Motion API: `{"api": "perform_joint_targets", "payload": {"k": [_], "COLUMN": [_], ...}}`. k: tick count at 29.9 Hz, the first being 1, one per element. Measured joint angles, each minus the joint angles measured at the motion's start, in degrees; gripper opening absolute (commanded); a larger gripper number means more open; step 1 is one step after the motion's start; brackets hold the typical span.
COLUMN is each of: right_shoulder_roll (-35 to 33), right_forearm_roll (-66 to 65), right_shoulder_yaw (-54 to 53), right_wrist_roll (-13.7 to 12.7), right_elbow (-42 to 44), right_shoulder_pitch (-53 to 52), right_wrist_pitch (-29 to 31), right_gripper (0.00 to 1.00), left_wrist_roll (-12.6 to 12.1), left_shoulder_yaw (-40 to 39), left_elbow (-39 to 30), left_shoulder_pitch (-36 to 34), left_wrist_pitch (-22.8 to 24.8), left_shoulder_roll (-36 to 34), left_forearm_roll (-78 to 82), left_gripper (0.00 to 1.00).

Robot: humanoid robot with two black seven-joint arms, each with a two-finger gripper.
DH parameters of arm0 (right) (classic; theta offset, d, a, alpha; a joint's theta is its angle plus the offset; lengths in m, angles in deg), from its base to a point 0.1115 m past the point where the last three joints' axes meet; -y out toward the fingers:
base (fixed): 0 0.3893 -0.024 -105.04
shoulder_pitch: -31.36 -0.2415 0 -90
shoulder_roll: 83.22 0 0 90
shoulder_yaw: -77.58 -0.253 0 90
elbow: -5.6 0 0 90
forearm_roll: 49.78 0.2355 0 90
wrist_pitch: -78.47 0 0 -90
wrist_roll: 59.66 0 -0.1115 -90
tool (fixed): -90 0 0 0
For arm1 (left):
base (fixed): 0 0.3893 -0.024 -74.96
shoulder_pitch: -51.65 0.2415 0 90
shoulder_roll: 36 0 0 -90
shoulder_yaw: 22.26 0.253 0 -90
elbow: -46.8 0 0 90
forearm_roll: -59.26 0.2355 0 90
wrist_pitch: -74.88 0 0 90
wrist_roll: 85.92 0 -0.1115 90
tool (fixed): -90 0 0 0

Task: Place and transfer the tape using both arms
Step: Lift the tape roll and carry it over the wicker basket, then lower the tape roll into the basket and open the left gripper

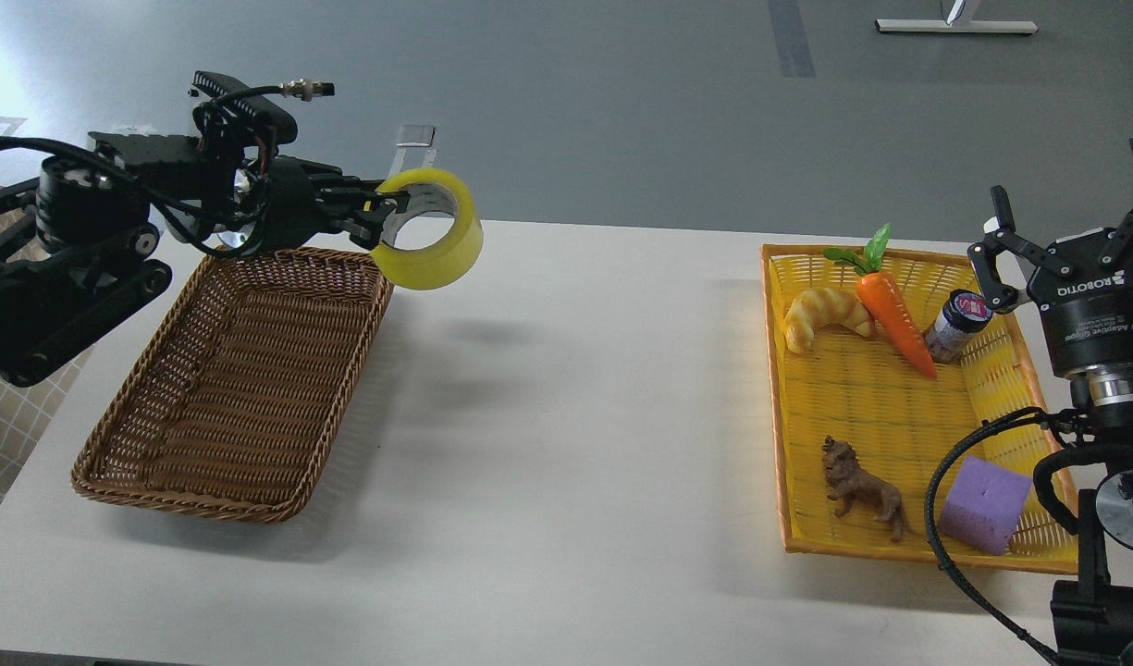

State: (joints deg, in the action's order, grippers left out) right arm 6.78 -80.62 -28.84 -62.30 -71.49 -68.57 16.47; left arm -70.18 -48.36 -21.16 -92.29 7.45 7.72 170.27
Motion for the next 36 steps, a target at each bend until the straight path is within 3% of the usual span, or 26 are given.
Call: {"api": "perform_joint_targets", "payload": {"k": [17,28,36], "right_shoulder_roll": [0.0,0.0,0.0], "right_forearm_roll": [0.93,0.96,0.96], "right_shoulder_yaw": [0.06,0.08,0.08], "right_wrist_roll": [0.06,0.06,0.06], "right_elbow": [0.31,0.2,0.19], "right_shoulder_pitch": [0.16,0.24,0.25], "right_wrist_pitch": [0.0,0.0,0.0], "right_gripper": [0.98,0.98,0.98], "left_wrist_roll": [2.07,3.71,3.93], "left_shoulder_yaw": [0.74,6.49,8.49], "left_elbow": [5.53,10.39,13.22], "left_shoulder_pitch": [13.45,15.09,15.99], "left_wrist_pitch": [-8.62,-15.09,-16.63], "left_shoulder_roll": [-7.37,-7.85,-7.48], "left_forearm_roll": [0.69,-0.13,-0.18], "left_gripper": [0.0,0.0,0.0]}}
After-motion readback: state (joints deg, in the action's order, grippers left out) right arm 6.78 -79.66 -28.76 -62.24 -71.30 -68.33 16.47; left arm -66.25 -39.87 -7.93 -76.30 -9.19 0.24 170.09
